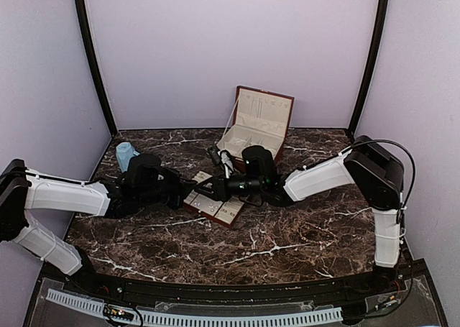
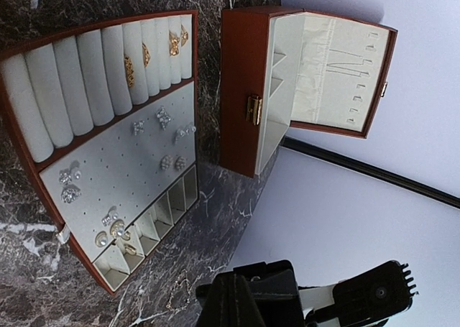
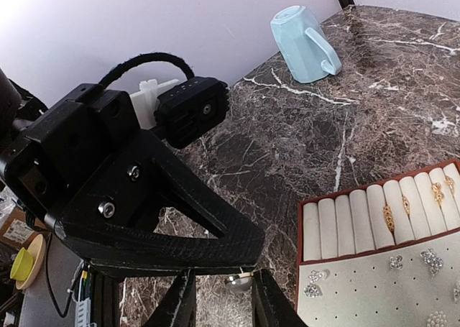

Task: Organize the mixed jewelry
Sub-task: Pass from the left arm to the right

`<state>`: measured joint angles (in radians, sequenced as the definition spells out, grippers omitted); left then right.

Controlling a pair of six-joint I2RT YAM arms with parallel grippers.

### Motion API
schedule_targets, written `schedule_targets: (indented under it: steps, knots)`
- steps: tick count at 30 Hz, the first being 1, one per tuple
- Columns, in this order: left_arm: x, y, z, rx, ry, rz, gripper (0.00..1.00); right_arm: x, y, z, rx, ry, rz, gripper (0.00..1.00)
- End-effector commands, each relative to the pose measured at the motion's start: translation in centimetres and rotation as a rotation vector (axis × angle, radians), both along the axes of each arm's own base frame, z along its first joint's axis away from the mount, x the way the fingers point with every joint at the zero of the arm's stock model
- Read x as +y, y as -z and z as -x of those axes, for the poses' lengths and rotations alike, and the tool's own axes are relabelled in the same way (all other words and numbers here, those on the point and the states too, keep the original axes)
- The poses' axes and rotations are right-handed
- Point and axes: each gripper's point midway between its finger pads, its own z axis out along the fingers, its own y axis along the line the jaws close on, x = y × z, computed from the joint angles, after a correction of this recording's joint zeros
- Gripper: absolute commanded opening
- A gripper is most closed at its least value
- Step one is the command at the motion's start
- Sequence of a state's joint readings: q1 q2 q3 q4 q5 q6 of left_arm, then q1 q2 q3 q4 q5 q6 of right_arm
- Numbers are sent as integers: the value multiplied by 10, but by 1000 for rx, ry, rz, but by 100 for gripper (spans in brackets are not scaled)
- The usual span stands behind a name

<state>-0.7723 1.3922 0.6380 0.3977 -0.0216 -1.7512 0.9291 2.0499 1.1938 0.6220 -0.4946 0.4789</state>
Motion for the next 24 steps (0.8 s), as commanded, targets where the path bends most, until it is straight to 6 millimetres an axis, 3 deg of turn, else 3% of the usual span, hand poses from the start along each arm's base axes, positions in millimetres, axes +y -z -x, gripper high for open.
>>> schedule_targets:
  steps: [1,8,24]
  knots:
    - [-5,-9,3,-25,24,33,0,7,-14,-3,-48,-14,-31,27]
    - [-4,-8,4,-20,23,32,0,2,-16,-10,-54,-1,-36,28]
    - [-10,-3,7,-7,61,36,0,-5,-20,-11,-111,-15,-32,15]
